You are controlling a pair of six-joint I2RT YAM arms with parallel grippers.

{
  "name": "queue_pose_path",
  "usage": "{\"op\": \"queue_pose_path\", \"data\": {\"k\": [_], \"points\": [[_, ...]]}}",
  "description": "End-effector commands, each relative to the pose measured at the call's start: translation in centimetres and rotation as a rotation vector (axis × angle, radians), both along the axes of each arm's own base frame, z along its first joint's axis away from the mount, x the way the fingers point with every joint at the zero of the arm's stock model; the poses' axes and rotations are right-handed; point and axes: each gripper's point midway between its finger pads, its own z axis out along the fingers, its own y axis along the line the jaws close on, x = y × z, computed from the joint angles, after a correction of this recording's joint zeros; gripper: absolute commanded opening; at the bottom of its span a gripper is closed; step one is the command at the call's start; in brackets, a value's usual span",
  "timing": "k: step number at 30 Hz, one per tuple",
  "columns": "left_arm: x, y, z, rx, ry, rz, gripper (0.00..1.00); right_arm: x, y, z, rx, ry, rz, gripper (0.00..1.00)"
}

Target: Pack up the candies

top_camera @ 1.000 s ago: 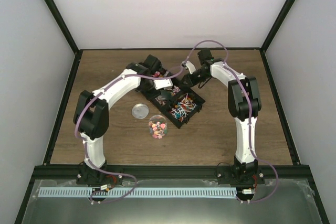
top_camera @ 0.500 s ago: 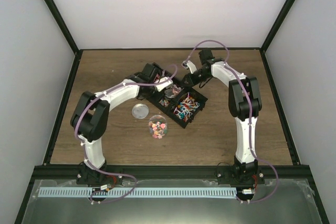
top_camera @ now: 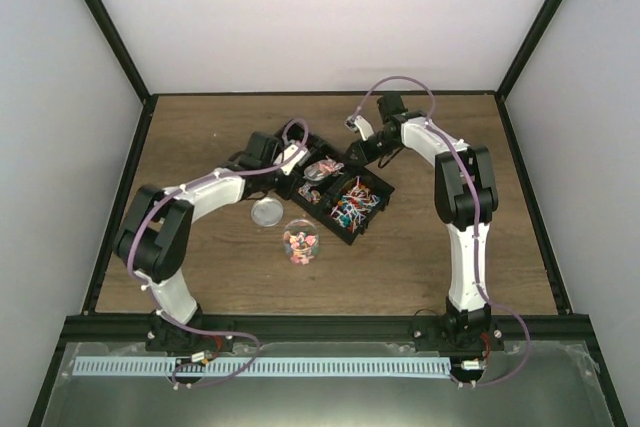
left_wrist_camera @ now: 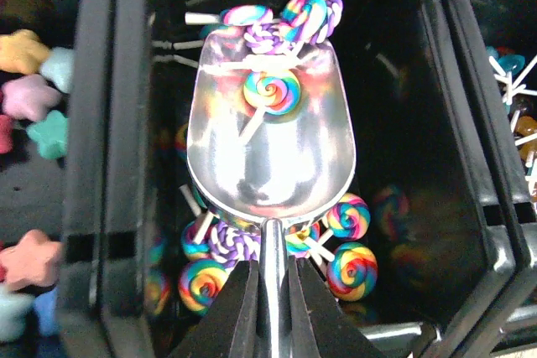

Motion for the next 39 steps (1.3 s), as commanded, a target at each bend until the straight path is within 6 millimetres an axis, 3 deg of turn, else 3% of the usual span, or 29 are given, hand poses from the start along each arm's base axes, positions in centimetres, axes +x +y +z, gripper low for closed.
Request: {"op": "queue_pose_path", "data": {"k": [1,6,10,15,27,36,39], "points": [[0.7,-0.6,3.6,-0.119,-0.127,-0.012,0.04,-0.2,0.9,-0.1,0.001,-0.002,0.019,0.01],[1.5,-1.1,2.4,-0.126,-0.092,0.002,0.04,-0.1,0.9,-0.1,0.0,-0.003,0.019,0.01],[1.1,-1.2,2.7,-0.122,-0.111,-0.037,0.04,-0.1,0.9,-0.2,-0.006,-0.006,0.019,0.01],[-0.7,0.2,3.9,-0.093,-0.178,-0.087,0.04,0.0,0.9,-0.2,-0.009,-0.008,0.016,0.01],[-2.0,3.1,5.3,-0.101,-0.167,-0.087,0.04,0.3,0.7,-0.3,-0.02,-0.015,0.008,0.01],[-3.6,5.5,8.8,-0.106,-0.204,-0.114,0.04,0.6,0.5,0.0,-0.034,-0.031,-0.003,0.01],[-5.2,6.5,10.1,-0.09,-0.222,-0.142,0.04,0.5,0.4,0.0,-0.037,-0.032,-0.006,0.14]]}}
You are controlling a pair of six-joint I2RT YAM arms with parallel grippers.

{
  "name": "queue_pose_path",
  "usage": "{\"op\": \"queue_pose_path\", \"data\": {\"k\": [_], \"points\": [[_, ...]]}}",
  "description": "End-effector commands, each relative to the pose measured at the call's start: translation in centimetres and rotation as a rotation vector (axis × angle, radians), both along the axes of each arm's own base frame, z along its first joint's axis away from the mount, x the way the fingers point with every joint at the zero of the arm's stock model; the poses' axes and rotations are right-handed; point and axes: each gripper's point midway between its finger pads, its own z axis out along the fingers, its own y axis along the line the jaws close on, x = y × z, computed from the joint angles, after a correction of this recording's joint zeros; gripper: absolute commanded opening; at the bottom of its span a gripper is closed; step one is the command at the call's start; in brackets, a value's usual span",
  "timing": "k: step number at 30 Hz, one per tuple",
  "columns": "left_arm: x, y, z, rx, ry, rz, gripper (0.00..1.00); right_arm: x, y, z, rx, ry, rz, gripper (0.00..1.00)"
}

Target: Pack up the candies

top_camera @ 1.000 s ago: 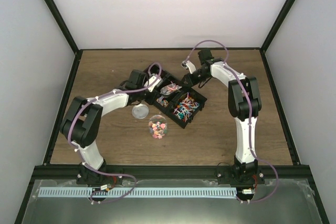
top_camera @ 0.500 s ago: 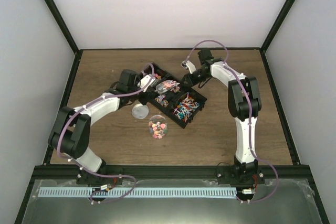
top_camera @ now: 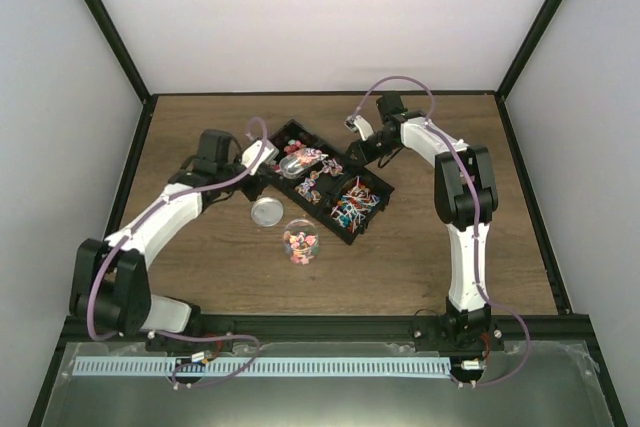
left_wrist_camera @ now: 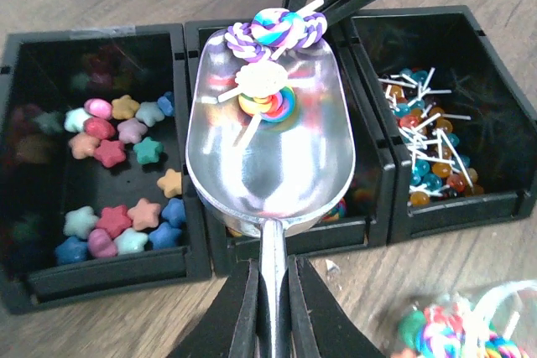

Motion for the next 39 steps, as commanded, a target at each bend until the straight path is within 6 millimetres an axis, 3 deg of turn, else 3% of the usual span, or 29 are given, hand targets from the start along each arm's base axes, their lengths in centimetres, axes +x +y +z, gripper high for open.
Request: {"op": "queue_pose_path", "data": {"k": [1,8,12,18,28,39], "points": [[-2.6,0.9,2.6,0.013,-0.055,-0.088,0.04,0.5,0.4,0.1,-0.03,-0.029,-0.002,0.18],[-7.0,2.9,4.5,0.103,-0.116,-0.149,0.04,0.5,0.3,0.5,-0.032,-0.037,-0.003,0.5],[-9.2,3.7,4.8,0.142,-0.138,-0.175,0.04,0.5,0.2,0.9,-0.034,-0.049,-0.002,0.73],[-12.2,4.7,4.9,0.198,-0.157,-0.231,0.04,0.7,0.0,1.4,-0.042,-0.066,-0.007,0.98],[-15.6,5.8,4.4,0.299,-0.182,-0.351,0.04,0.8,0.0,1.7,-0.044,-0.075,-0.01,1.0],[-16.4,6.7,4.7,0.407,-0.194,-0.461,0.04,0.7,-0.1,1.9,-0.045,-0.082,-0.012,1.0]]}}
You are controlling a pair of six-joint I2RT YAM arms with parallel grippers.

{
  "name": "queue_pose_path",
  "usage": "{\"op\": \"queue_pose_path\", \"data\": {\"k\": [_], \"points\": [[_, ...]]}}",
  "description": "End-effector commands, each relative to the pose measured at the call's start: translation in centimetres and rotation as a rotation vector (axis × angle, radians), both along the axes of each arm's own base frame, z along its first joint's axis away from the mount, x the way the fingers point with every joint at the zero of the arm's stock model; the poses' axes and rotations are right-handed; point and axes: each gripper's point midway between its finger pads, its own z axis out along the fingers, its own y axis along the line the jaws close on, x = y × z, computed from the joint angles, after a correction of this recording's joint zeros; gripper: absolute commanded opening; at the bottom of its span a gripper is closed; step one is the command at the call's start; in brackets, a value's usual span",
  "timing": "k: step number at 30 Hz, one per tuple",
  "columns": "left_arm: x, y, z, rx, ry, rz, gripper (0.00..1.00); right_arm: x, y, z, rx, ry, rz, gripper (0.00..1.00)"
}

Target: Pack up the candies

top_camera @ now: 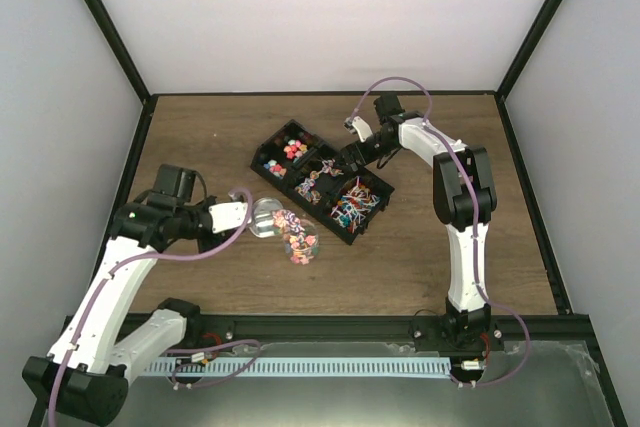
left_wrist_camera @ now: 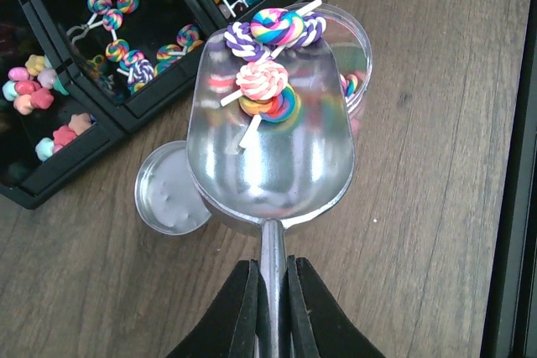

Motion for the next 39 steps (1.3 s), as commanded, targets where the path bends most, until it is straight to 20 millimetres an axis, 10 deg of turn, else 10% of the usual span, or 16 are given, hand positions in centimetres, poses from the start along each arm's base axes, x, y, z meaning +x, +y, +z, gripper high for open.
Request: {"op": "queue_pose_path", "data": {"k": [1,39], "points": [[-0.4,0.3,0.9,0.048,-0.039,-0.083,0.04,0.4,0.2,2.5,0.013,-0.06,0.002,1.0],[0.3,-1.2,0.7,0.314,0.086,-0.211,0.04,0.6,0.1,2.5,0.005,-0.067,-0.009,1.0]]}}
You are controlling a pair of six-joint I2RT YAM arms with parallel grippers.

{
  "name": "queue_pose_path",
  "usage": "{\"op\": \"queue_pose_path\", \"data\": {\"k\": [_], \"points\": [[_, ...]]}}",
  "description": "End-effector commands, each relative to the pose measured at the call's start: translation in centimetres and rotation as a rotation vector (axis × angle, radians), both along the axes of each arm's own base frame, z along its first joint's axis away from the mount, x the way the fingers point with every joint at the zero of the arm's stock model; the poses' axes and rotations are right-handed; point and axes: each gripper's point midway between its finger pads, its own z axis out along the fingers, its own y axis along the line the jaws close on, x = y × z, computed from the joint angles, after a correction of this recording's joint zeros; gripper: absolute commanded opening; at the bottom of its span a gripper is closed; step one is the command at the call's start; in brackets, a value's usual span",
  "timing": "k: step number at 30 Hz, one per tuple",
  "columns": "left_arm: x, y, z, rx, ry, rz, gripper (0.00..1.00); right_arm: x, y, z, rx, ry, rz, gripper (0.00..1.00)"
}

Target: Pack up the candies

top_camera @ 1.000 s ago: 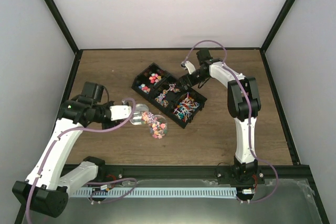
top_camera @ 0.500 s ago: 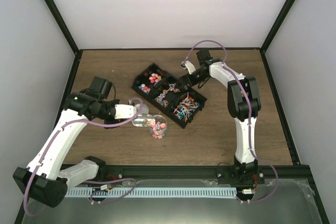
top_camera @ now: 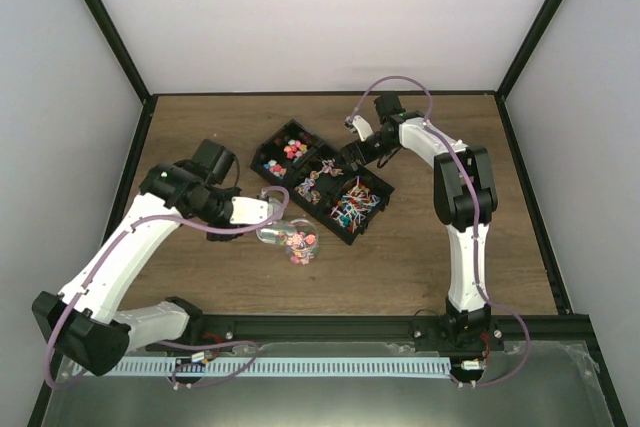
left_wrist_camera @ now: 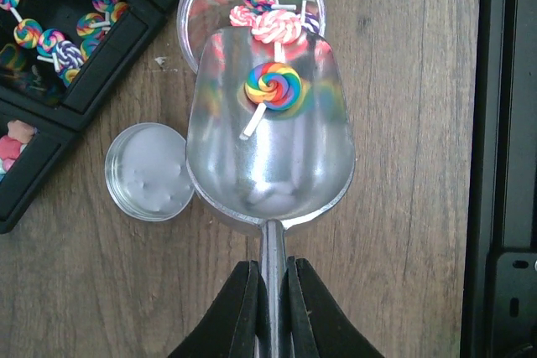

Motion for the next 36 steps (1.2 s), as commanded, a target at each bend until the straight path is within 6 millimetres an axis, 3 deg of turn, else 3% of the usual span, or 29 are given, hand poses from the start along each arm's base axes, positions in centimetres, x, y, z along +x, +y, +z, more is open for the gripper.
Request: {"op": "queue_pose_path", "data": {"k": [1,16,24,30,36], "points": [[0.0,0.0,0.7,0.039,-0.002,-0.009,0.04,0.4,0.3,2.3,0.015,-0.053,-0.002,1.0],[0.8,-0.5,1.3,0.084,-0.019,-0.011,0.04,0.6,0.4,2.4,0.017,-0.059,0.0,1.0],[1.8,-1.6,2.1,-0.041,-0.035,0.129,0.04,0.8,0.3,3.1,0.029,-0.075,-0.003,1.0],[6.4,-2.1,4.4,-0.213,-0.092,0.373,0.04,1.0,-0.1,4.2,0.044,-0.105,-0.011,1.0],[12.7,1.1,5.8,-0.392,-0.092,0.714,0.04,1.4,-0.6,5.3,0.056,-0.131,-0.017,1.0]]}}
